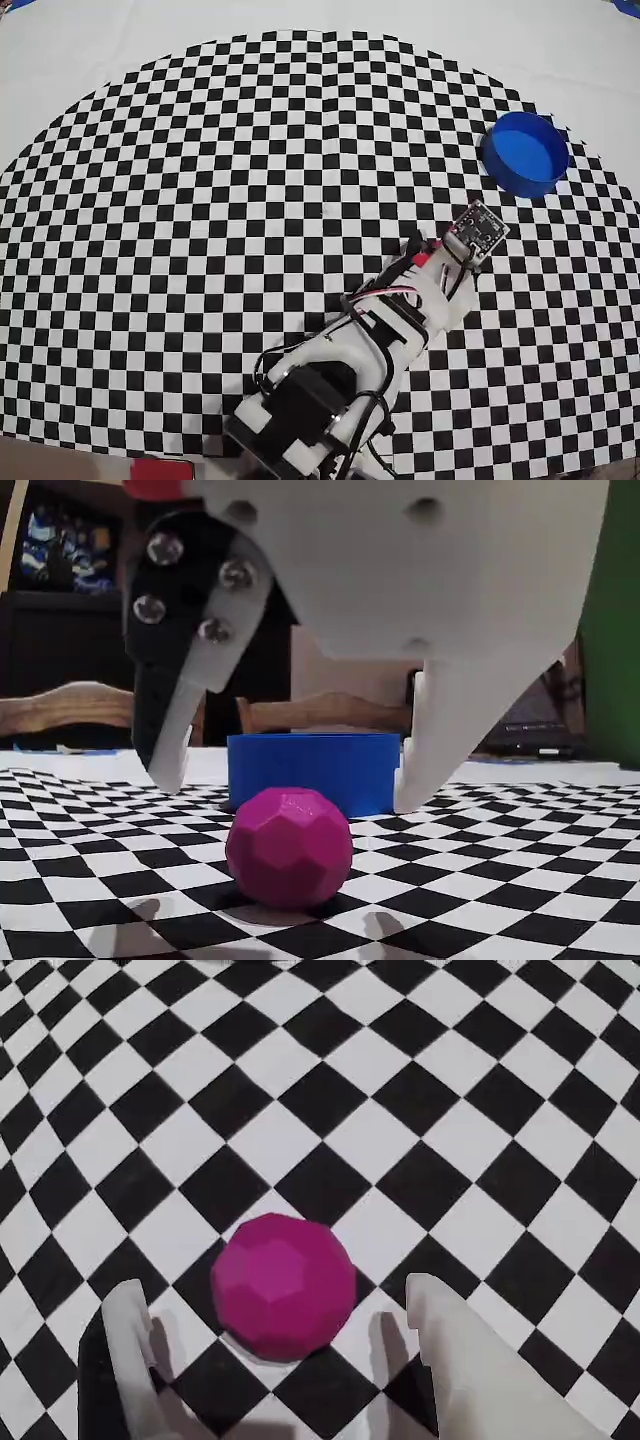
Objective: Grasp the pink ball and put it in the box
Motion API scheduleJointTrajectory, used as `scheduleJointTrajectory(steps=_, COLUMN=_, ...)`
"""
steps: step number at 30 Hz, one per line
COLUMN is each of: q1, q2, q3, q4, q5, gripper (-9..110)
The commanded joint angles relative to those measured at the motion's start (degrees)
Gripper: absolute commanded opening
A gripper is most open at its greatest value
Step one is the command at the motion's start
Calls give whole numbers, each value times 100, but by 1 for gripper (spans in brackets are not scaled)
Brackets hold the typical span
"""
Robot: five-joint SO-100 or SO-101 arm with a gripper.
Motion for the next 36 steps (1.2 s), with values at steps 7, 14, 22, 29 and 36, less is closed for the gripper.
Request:
scheduleJointTrajectory(steps=7, q1=44, q2=-316, q3=-457, q4=-123, q5=35, gripper=30)
scheduleJointTrajectory(steps=14, q1=35, q2=-598, q3=-624, q4=-193, q5=35, gripper=30)
scheduleJointTrajectory(steps=22, q1=53, q2=-782, q3=-686, q4=-211, q5=35, gripper=30)
scheduleJointTrajectory(steps=29, q1=62, q2=-967, q3=-809, q4=-220, q5=35, gripper=30)
scheduleJointTrajectory(steps=36, q1=62, q2=-1143, q3=-879, q4=-264, q5=35, gripper=30)
